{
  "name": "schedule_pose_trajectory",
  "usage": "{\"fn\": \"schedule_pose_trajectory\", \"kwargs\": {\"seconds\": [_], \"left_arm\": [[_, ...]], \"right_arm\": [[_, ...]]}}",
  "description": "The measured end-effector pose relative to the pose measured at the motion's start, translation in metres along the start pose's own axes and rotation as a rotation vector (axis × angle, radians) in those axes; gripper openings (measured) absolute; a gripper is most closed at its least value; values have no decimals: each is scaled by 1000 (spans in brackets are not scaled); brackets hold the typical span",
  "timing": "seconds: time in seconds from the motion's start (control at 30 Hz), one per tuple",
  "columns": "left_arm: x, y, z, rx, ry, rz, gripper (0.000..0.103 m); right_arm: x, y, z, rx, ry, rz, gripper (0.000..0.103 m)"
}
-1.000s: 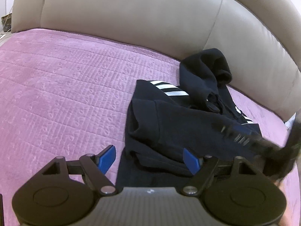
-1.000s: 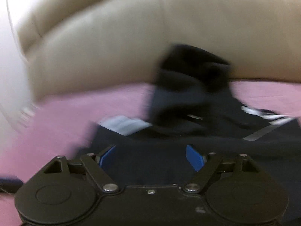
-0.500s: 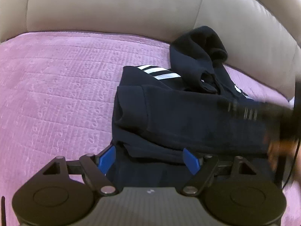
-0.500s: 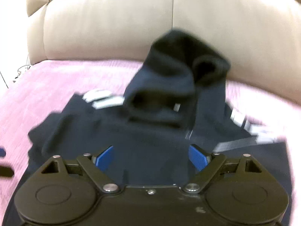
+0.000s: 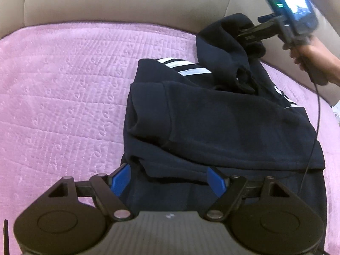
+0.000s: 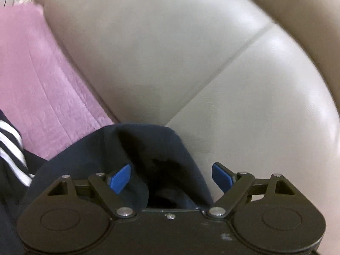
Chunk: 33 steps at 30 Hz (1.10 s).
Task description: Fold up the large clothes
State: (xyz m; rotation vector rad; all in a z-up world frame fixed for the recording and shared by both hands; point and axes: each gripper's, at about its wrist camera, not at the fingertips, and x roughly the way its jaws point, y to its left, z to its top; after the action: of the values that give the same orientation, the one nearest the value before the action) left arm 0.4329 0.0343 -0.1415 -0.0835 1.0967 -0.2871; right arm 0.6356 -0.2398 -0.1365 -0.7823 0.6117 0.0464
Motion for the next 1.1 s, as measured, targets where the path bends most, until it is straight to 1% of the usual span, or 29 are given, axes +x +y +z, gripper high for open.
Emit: {"fn": "schedule_pose_trajectory", "kwargs": {"seconds": [0.03,0.07,0.13,0.17,0.2,0.23,0.27,0.3,0.33,0.43,0.53,0.6,0.63,0.7,0.77,0.8,0.83,0.9,0.97,1.03,1.07,1.1], "left_arm": [[2,2,0,-9,5,-3,79],[3,3,0,-11,7,-6,79],[3,3,1,-3,9,-8,79],[2,2,1,3,6,-9,79],[0,2,1,8,-2,-8,79],[-3,2,2,7,-12,-6,79],[-4,3,2,4,-16,-7,79],[-5,4,3,-3,-20,-10,79],[-6,6,3,-15,-22,-13,79],[-6,9,4,-38,-24,-18,79],[-8,7,6,-39,-30,-24,79],[-11,4,6,-39,-40,-31,79],[-14,3,7,-43,-45,-34,79],[-20,3,7,-57,-60,-44,79],[-25,3,7,-69,-72,-48,79],[-28,3,7,-71,-79,-49,79],[-31,3,7,-71,-85,-49,79],[-36,2,7,-74,-97,-46,79],[-40,1,7,-77,-108,-47,79],[-43,0,7,-81,-113,-47,79],[-44,0,6,-81,-115,-49,79],[-44,0,6,-82,-115,-52,79]], "right_arm": [[7,5,4,-15,13,2,89],[12,10,10,-28,32,0,87],[31,15,19,-64,62,-43,87],[34,18,23,-76,70,-67,84],[36,17,26,-62,74,-57,72],[38,14,28,-32,75,-41,26],[39,10,29,17,75,-40,21],[33,5,27,77,57,-27,21],[27,4,25,106,35,-17,20],[-11,-1,12,97,-54,-42,20],[-64,-21,-2,157,-144,-55,20],[-109,-37,-11,219,-194,-33,20],[-135,-43,-17,239,-225,-8,20],[-182,-46,-29,242,-273,12,20],[-223,-41,-44,269,-280,-24,20],[-244,-36,-56,322,-263,-33,20],[-258,-29,-69,353,-242,-16,21],[-270,-4,-93,382,-196,7,21],[-269,33,-119,359,-100,47,23],[-259,64,-145,387,23,146,25],[-248,79,-162,415,102,216,29],[-238,90,-173,422,163,264,33]]}}
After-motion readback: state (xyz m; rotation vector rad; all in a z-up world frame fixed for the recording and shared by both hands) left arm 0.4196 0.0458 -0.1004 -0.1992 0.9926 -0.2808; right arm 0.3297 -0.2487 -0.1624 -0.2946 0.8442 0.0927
